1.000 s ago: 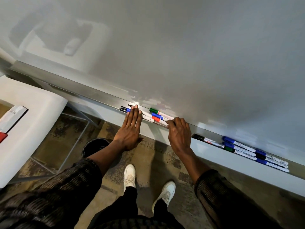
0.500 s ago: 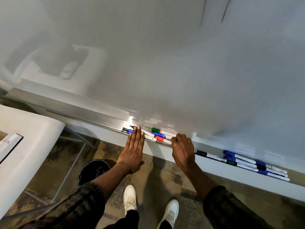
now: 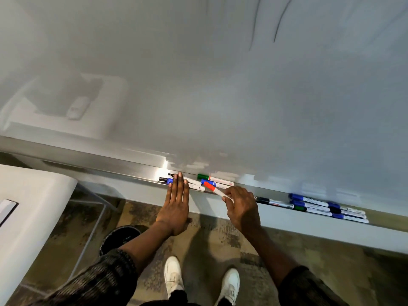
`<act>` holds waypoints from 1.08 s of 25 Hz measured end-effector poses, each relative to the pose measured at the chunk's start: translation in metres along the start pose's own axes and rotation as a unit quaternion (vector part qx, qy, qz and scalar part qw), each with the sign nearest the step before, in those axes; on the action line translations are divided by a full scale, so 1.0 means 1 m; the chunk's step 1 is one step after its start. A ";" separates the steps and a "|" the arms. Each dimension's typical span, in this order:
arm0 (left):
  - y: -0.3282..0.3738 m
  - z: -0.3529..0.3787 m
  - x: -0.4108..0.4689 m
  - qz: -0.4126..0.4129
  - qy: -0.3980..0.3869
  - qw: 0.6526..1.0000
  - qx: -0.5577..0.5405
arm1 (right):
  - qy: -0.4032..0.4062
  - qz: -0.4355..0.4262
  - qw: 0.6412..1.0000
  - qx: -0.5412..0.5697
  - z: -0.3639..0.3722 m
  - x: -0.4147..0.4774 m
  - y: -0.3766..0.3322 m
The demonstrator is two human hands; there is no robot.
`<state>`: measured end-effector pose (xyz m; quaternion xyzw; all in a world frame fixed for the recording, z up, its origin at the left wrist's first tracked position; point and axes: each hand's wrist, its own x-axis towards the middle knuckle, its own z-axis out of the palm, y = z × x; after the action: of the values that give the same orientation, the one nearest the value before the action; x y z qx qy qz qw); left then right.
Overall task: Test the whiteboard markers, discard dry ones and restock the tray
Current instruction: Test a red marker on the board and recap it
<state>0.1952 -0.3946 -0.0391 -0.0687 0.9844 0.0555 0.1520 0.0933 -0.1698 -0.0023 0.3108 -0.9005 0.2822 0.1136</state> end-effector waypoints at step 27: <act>0.088 -0.164 -0.084 -0.212 0.173 0.428 -0.861 | -0.184 0.208 0.928 0.249 -0.109 0.000 -0.136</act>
<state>0.2136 -0.3192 0.1499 -0.3783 0.3855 0.8276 -0.1529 0.1810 -0.1949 0.1461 0.1814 -0.8506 0.4527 -0.1964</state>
